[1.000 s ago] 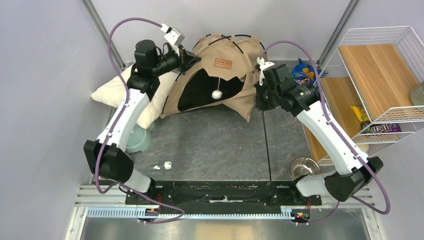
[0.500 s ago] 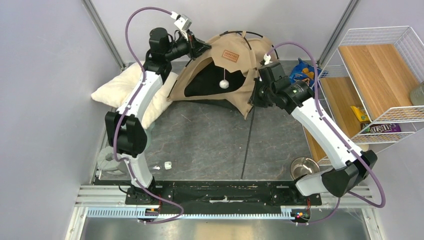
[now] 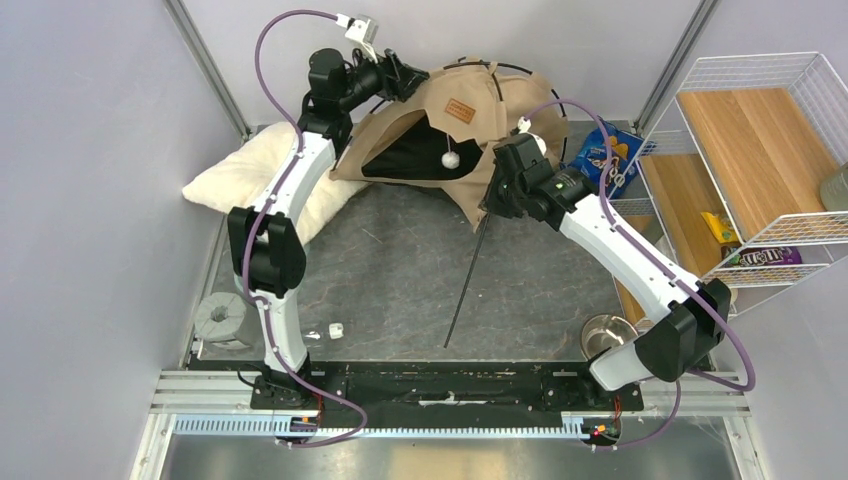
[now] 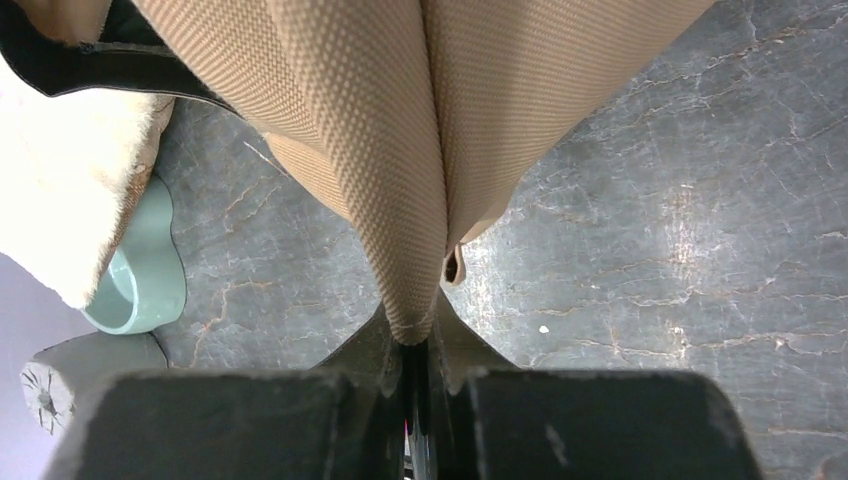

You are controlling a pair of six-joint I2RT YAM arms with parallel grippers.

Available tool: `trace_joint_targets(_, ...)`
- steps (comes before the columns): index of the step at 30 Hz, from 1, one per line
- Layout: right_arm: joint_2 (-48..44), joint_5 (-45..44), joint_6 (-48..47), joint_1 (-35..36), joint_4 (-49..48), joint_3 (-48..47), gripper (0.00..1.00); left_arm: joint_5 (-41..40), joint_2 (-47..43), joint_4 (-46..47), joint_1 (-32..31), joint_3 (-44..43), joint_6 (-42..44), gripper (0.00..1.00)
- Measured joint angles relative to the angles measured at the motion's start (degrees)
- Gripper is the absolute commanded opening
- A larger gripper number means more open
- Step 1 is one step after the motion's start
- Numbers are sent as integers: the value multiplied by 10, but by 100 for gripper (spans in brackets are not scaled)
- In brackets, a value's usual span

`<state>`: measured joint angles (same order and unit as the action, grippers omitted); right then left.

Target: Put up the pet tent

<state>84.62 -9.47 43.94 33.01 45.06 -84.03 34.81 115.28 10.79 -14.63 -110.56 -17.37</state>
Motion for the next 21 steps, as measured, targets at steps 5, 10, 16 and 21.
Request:
trace_joint_targets(5, 5, 1, 10, -1, -13, 0, 56, -89, -1, -35, 0, -6, 5, 84)
trace_joint_targets(10, 4, 9, 4, -5, -40, 6, 70, -155, -14, -97, 0, -5, 21, 85)
trace_joint_targets(16, -26, 41, -21, -5, -48, 73, 70, -208, -78, -148, 0, 29, 44, 86)
trace_joint_targets(21, -66, 89, -50, -5, -52, 125, 77, -229, -122, -167, 0, 32, 67, 91)
